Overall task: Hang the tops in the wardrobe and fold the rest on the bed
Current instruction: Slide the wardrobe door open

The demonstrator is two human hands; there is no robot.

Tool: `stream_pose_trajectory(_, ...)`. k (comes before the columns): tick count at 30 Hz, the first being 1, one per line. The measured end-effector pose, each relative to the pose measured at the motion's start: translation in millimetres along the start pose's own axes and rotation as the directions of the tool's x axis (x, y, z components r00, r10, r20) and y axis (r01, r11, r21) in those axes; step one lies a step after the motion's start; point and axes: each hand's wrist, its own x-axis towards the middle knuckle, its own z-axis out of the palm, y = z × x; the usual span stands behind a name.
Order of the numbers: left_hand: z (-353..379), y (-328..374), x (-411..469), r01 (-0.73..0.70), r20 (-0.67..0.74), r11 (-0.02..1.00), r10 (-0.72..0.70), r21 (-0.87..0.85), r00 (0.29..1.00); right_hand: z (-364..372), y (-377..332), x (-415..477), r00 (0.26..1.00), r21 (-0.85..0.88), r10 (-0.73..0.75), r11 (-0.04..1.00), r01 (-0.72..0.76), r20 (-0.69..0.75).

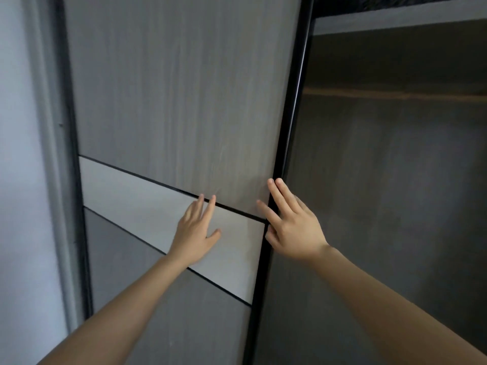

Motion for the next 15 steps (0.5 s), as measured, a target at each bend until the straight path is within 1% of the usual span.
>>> stream_pose_trajectory(2,-1,6,-2,-0.037,0.023,0.999,0.037,0.000,0.999,6,-6,15,0.995,-0.030,-0.039,0.999,0.042,0.089)
stream_pose_trajectory(4,3,8,-2,-0.042,0.061,0.999,0.042,-0.008,0.997,13,-11,30,0.985,-0.025,-0.044,0.999,0.049,0.167)
stream_pose_trajectory(8,13,9,-3,0.058,0.116,0.990,-0.043,-0.129,0.992,12,-22,61,0.974,0.043,-0.130,0.991,0.124,0.186)
stream_pose_trajectory(9,15,8,-2,0.092,0.132,0.983,-0.072,-0.156,0.989,12,-23,68,0.964,0.046,-0.158,0.987,0.152,0.216)
stream_pose_trajectory(10,16,6,-1,0.129,0.147,0.976,-0.103,-0.175,0.984,12,-23,74,0.943,0.041,-0.173,0.985,0.168,0.285)
stream_pose_trajectory(11,18,3,1,0.160,0.150,0.970,-0.133,-0.184,0.980,13,-25,81,0.924,0.036,-0.174,0.984,0.172,0.342)
stream_pose_trajectory(12,20,-1,4,0.180,0.138,0.967,-0.156,-0.182,0.978,14,-27,87,0.913,0.018,-0.176,0.983,0.182,0.369)
stream_pose_trajectory(15,26,-8,9,0.166,0.086,0.980,-0.157,-0.108,0.984,23,-31,92,0.907,-0.062,-0.149,0.980,0.188,0.393)
